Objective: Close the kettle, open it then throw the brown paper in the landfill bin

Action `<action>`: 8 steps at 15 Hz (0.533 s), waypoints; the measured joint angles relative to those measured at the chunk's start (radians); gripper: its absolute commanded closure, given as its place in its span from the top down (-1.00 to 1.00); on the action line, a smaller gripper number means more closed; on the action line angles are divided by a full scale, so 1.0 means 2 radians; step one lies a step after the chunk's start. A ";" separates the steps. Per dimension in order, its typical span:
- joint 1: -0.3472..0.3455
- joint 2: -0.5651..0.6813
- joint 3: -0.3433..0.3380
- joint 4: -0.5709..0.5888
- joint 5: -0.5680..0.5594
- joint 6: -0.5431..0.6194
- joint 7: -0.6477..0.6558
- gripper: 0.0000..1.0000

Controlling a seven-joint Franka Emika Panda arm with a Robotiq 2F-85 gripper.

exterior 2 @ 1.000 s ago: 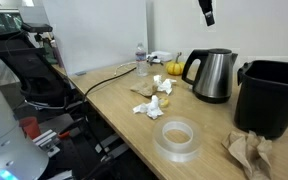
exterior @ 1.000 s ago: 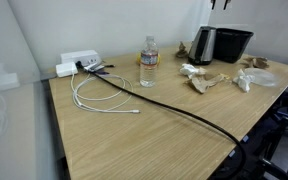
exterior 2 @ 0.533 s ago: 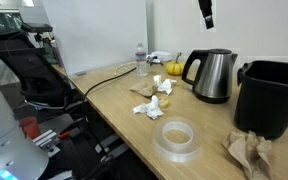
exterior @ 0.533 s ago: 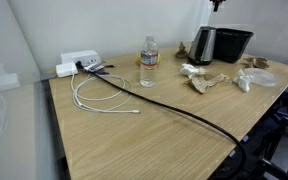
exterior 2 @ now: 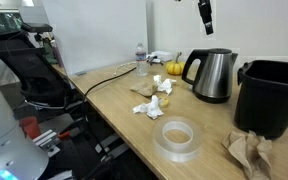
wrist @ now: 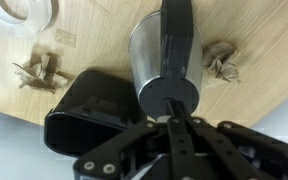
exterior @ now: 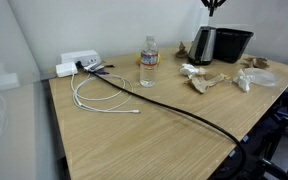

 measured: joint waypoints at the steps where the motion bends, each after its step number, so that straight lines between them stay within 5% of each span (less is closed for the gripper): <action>1: 0.000 0.002 0.000 0.000 -0.001 0.000 0.004 -1.00; 8: 0.002 0.018 0.000 0.000 -0.016 0.011 0.035 -1.00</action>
